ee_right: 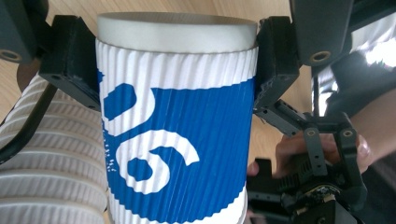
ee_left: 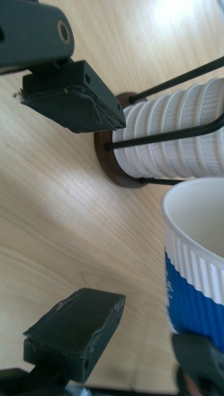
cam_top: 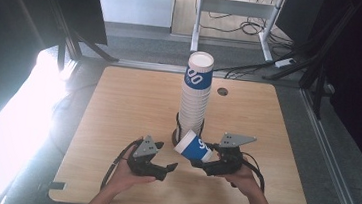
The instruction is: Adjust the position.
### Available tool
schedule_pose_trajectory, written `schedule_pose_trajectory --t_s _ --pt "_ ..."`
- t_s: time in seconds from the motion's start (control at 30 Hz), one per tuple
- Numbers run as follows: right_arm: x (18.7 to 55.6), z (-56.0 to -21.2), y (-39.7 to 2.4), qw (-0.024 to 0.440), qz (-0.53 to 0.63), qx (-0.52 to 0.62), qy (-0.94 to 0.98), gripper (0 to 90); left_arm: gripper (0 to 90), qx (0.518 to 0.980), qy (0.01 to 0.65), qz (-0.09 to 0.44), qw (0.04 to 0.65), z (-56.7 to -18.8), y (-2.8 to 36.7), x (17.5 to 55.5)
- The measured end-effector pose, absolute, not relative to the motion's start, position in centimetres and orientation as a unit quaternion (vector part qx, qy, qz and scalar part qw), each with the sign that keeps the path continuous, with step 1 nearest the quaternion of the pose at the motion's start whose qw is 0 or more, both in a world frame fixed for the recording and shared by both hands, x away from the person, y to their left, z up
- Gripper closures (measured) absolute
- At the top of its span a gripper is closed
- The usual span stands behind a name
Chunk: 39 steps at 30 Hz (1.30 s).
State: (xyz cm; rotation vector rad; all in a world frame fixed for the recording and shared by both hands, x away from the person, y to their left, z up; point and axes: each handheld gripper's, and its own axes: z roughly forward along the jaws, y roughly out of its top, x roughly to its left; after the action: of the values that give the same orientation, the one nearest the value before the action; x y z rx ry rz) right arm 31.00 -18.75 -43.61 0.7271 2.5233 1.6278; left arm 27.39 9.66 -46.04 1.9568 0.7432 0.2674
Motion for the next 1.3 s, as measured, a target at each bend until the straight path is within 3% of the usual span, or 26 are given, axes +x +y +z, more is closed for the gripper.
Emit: schedule_pose_trajectory --t_s 0.43,0.73,1.3 --pt "29.8 -46.1 -18.6 0.053 0.583 0.253 0.77 26.8 14.6 0.778 0.332 0.044 0.532 -46.1 9.8 27.4" --pt "29.1 -47.3 -18.0 0.066 0.601 0.256 0.754 26.7 14.4 0.759 0.355 0.035 0.544 -46.3 9.8 27.5" --pt "28.5 -47.9 -17.2 0.089 0.619 0.248 0.74 26.9 8.0 0.694 0.386 -0.068 0.604 -46.2 8.3 29.3"
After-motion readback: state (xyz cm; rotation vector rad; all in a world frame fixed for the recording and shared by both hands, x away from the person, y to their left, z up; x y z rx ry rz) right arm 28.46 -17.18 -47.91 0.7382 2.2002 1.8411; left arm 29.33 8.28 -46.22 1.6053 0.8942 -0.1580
